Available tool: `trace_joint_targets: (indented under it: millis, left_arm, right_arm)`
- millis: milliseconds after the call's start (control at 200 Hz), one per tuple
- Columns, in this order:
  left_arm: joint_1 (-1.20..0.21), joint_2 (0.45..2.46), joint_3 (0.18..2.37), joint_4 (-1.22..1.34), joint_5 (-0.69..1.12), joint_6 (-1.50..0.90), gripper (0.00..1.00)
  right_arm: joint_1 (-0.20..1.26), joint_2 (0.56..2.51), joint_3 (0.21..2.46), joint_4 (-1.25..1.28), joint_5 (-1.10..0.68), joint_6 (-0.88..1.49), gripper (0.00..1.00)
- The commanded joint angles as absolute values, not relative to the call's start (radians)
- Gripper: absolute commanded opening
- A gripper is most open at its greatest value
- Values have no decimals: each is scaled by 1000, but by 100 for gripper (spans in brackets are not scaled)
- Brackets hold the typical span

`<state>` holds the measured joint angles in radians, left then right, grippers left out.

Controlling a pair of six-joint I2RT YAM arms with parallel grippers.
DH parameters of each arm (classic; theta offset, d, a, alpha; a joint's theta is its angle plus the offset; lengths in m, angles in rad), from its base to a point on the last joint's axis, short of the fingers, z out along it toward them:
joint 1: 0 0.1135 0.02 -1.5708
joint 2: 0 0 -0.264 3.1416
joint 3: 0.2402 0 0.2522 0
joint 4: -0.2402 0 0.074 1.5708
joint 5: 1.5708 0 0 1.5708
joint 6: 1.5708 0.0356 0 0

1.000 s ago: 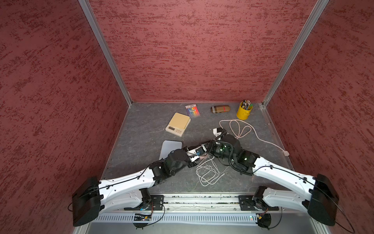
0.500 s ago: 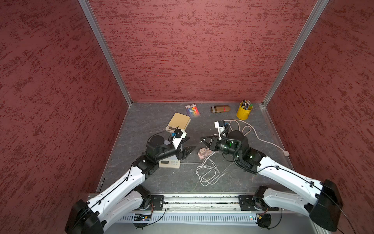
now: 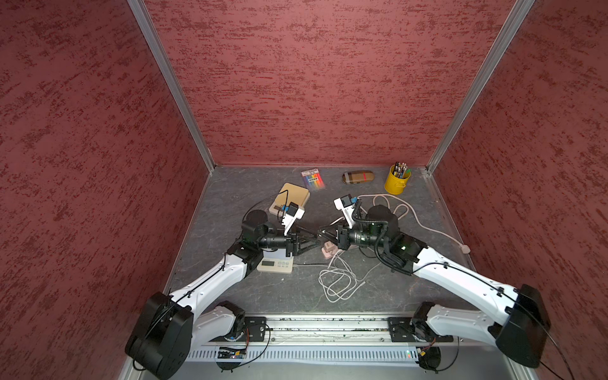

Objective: Charge the electronic scale
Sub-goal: Adjust the charging cable.

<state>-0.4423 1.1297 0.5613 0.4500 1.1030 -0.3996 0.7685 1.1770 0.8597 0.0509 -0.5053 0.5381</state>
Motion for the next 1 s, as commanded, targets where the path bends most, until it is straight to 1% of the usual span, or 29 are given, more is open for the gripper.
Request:
trace_joint_targets:
  millis: [0,115,230,301,361,416,436,486,531,571,661,681,736,756,776,811,857,932,997]
  left_arm:
    - [-437,1129,605,491,1154,-411,43]
    - [-439,1134,623,435,1165,-380,37]
    - [-446,1147,643,409,1180,-366,26]
    - [-452,1150,656,370,1180,-341,26]
    - [-459,1150,658,348,1174,-324,29]
    - [-462,1148,658,332,1163,-310,29]
    - [-463,1147,659,328,1161,-307,27]
    - [-464,1144,662,319,1156,-300,17]
    - [-467,1144,668,307,1154,-290,10]
    - [-471,1141,678,275,1144,-267,7]
    - [-485,1134,701,188,1120,-208,4]
    - [-488,1134,705,173,1112,-198,3]
    - [-495,1131,712,142,1089,-175,2]
    - [-498,1131,714,130,1078,-167,1]
    - [-501,1129,717,118,1065,-157,1]
    - [-506,1125,722,94,1034,-140,1]
    - [-515,1119,729,53,997,-106,1]
    - [-537,1101,741,-15,913,-44,1]
    - [-558,1082,743,-55,837,1,1]
  right_arm:
    - [764,1187,881,50,-561,513,0]
    - [764,1196,881,69,-583,533,0]
    - [764,1202,882,81,-578,558,0]
    - [764,1203,884,78,-558,579,0]
    - [764,1203,887,68,-532,599,0]
    - [763,1201,889,64,-520,613,0]
    - [764,1201,887,62,-519,618,0]
    - [764,1201,887,64,-519,629,0]
    - [763,1200,885,64,-522,638,0]
    - [763,1198,885,63,-515,648,0]
    - [764,1192,885,62,-489,684,0]
    - [764,1191,886,63,-480,696,5]
    - [763,1187,885,65,-459,729,29]
    - [764,1186,885,63,-450,743,35]
    - [764,1185,887,61,-442,755,39]
    - [763,1183,889,51,-430,773,42]
    - [764,1180,894,35,-419,793,42]
    - [764,1178,903,-2,-400,822,41]
    - [764,1178,910,-40,-383,843,38]
